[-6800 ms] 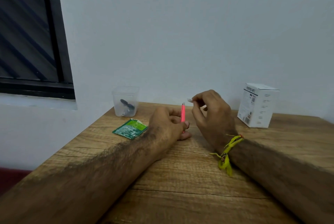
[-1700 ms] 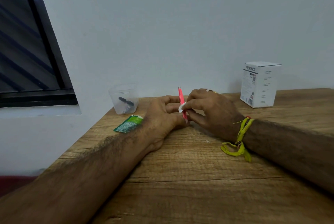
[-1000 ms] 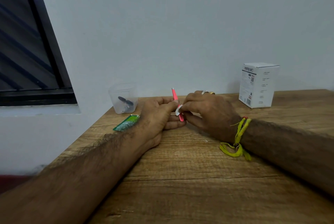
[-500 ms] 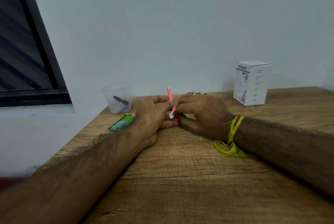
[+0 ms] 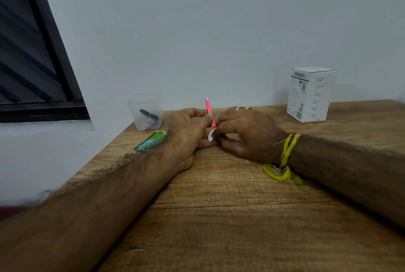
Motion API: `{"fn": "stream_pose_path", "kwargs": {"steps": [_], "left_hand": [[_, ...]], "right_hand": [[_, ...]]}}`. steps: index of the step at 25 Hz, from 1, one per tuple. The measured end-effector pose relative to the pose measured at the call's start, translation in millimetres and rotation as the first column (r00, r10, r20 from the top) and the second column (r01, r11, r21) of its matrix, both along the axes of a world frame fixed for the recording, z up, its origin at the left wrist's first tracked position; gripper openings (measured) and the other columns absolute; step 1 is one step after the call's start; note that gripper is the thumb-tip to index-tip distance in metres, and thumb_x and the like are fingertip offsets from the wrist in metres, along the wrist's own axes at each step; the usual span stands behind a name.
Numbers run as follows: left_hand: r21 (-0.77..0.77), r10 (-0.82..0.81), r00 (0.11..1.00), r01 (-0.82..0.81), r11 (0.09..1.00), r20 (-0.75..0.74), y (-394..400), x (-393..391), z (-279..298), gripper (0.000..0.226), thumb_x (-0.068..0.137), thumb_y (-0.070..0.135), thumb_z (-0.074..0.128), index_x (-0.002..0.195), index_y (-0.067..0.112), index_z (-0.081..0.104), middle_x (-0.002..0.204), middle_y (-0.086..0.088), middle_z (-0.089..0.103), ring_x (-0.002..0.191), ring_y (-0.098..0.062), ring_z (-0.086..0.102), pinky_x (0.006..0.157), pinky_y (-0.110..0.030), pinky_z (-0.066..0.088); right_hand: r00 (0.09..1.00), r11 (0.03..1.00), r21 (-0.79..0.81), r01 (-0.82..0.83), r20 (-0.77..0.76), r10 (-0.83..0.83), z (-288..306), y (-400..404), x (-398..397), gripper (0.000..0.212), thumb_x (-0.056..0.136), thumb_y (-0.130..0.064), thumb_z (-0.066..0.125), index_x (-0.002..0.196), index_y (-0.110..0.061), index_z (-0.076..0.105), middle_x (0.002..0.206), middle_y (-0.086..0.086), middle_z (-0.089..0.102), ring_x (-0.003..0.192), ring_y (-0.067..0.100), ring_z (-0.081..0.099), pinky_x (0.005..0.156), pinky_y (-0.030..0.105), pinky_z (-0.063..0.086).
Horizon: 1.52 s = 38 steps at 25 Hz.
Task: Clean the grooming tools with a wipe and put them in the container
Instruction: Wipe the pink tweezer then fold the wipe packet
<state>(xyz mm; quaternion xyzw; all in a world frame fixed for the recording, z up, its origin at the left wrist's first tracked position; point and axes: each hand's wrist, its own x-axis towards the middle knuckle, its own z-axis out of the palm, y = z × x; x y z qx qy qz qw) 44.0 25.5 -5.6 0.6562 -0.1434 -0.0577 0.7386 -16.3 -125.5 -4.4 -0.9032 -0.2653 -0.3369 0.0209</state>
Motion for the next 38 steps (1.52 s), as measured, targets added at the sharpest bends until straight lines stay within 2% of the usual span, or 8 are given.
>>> {"fn": "stream_pose_path", "kwargs": {"steps": [3, 9, 20, 27, 29, 32, 34, 38], "left_hand": [[0.001, -0.008, 1.000, 0.008, 1.000, 0.000, 0.3, -2.5, 0.7, 0.014, 0.095, 0.008, 0.067, 0.106, -0.001, 0.067, 0.076, -0.011, 0.076, 0.055, -0.020, 0.071, 0.050, -0.031, 0.059], [0.019, 0.031, 0.999, -0.031, 0.999, 0.011, -1.2, -0.9, 0.0, 0.012, 0.095, 0.007, 0.066, 0.104, 0.000, 0.066, 0.078, -0.012, 0.076, 0.056, -0.021, 0.072, 0.052, -0.033, 0.061], [0.011, 0.036, 0.999, -0.037, 0.999, 0.014, -2.3, -4.4, 2.6, 0.010, 0.098, 0.006, 0.061, 0.104, 0.000, 0.065, 0.063, -0.002, 0.074, 0.050, -0.014, 0.070, 0.043, -0.025, 0.054], [-0.043, 0.047, 0.999, -0.047, 0.998, -0.006, -0.2, -8.6, 5.1, 0.015, 0.101, 0.005, 0.057, 0.112, -0.004, 0.060, 0.079, -0.013, 0.077, 0.057, -0.021, 0.074, 0.046, -0.030, 0.059], [-0.047, 0.030, 0.999, -0.032, 0.998, -0.028, -0.6, -10.7, 6.0, 0.017, 0.102, 0.007, 0.055, 0.115, -0.004, 0.058, 0.091, -0.020, 0.075, 0.063, -0.025, 0.074, 0.052, -0.035, 0.063], [0.002, -0.007, 0.999, 0.007, 1.000, -0.032, -1.7, -8.8, 5.6, 0.018, 0.102, 0.009, 0.056, 0.117, -0.001, 0.058, 0.093, -0.018, 0.073, 0.066, -0.026, 0.073, 0.059, -0.032, 0.063], [-0.003, -0.033, 0.999, 0.033, 0.999, -0.024, -1.5, -7.4, 4.4, 0.020, 0.097, 0.006, 0.063, 0.116, -0.001, 0.059, 0.087, -0.016, 0.071, 0.064, -0.024, 0.072, 0.057, -0.029, 0.063], [0.023, -0.084, 0.996, 0.083, 0.996, 0.033, -0.8, -8.0, 0.2, 0.019, 0.098, 0.007, 0.062, 0.116, 0.001, 0.062, 0.083, -0.011, 0.072, 0.067, -0.024, 0.075, 0.062, -0.032, 0.063]], "right_hand": [[1.000, 0.999, -0.034, 0.016, 0.020, -0.016, -1.0, -1.4, 0.6, 0.012, 0.078, -0.020, 0.077, 0.089, -0.025, 0.076, 0.100, -0.006, 0.072, 0.087, 0.015, 0.067, 0.070, 0.019, 0.035], [1.000, 1.000, -0.028, -0.005, 0.029, 0.006, -1.0, -1.8, 0.3, 0.011, 0.078, -0.021, 0.074, 0.087, -0.026, 0.076, 0.097, -0.008, 0.072, 0.082, 0.017, 0.066, 0.064, 0.026, 0.048], [0.999, 0.999, -0.003, 0.033, -0.037, -0.033, 0.9, 0.9, -4.8, 0.012, 0.078, -0.022, 0.073, 0.088, -0.028, 0.077, 0.099, -0.008, 0.072, 0.084, 0.015, 0.066, 0.066, 0.023, 0.043], [0.989, 0.994, 0.041, 0.101, -0.116, -0.096, 3.5, 2.7, -6.0, 0.011, 0.083, -0.028, 0.067, 0.091, -0.027, 0.075, 0.090, -0.009, 0.068, 0.086, 0.015, 0.063, 0.068, 0.030, 0.048], [0.993, 0.967, 0.227, 0.117, -0.045, -0.110, 2.5, 2.0, -5.3, 0.008, 0.082, -0.023, 0.068, 0.086, -0.021, 0.075, 0.082, -0.007, 0.068, 0.077, 0.013, 0.063, 0.067, 0.032, 0.050], [0.984, 0.735, 0.671, 0.098, 0.046, -0.173, 2.5, 4.0, -1.0, 0.007, 0.081, -0.013, 0.071, 0.082, -0.017, 0.077, 0.073, -0.010, 0.070, 0.069, 0.005, 0.065, 0.065, 0.017, 0.051], [0.973, 0.617, 0.765, 0.184, -0.055, -0.222, 2.8, 5.4, 3.8, 0.007, 0.080, -0.015, 0.071, 0.080, -0.019, 0.077, 0.069, -0.011, 0.070, 0.068, 0.001, 0.066, 0.065, 0.013, 0.050], [0.970, 0.554, 0.799, 0.236, -0.159, -0.184, 1.4, 1.0, 9.6, 0.005, 0.080, -0.016, 0.072, 0.080, -0.017, 0.076, 0.066, -0.008, 0.070, 0.067, 0.006, 0.068, 0.067, 0.024, 0.055]]}}
